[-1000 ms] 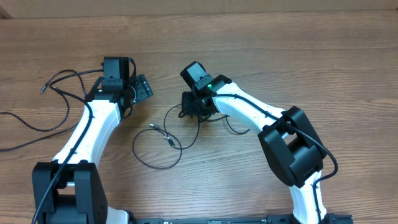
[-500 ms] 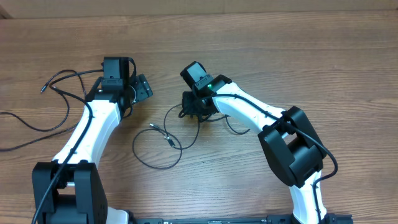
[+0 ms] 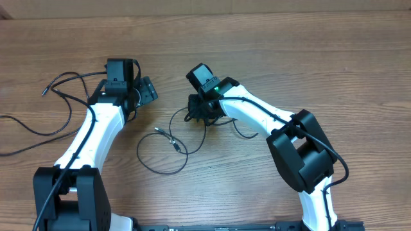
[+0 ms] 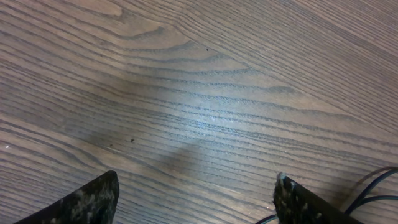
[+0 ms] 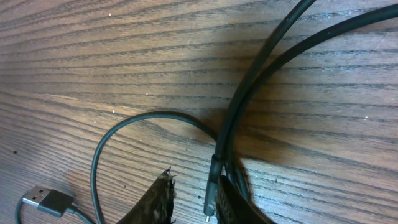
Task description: Untangle cables
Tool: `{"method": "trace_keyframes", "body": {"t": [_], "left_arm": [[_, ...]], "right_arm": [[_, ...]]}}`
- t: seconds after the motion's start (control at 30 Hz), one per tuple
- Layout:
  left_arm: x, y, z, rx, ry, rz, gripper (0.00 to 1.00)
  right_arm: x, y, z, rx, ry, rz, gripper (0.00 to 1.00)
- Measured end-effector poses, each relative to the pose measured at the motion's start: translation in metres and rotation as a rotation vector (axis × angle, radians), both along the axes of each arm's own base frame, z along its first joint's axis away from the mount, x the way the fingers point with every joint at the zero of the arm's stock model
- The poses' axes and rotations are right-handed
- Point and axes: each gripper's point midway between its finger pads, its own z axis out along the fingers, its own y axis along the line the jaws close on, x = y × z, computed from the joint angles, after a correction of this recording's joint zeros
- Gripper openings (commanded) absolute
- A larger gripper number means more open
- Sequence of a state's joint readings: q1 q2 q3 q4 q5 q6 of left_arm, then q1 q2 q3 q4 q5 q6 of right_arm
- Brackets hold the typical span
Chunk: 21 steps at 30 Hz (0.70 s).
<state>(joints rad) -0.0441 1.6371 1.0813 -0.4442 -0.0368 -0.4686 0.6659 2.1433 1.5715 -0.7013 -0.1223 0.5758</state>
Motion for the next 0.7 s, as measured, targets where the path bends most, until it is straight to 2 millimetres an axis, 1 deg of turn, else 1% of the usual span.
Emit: {"method": "trace_keyframes", "body": {"t": [0.7], "left_arm": [[0.0,0.0,0.0,0.0,0.0,0.0,0.79]], "right_arm": [[-0.0015,0.0017,-0.0002,-0.006,-0.004,0.005,0.22]]}}
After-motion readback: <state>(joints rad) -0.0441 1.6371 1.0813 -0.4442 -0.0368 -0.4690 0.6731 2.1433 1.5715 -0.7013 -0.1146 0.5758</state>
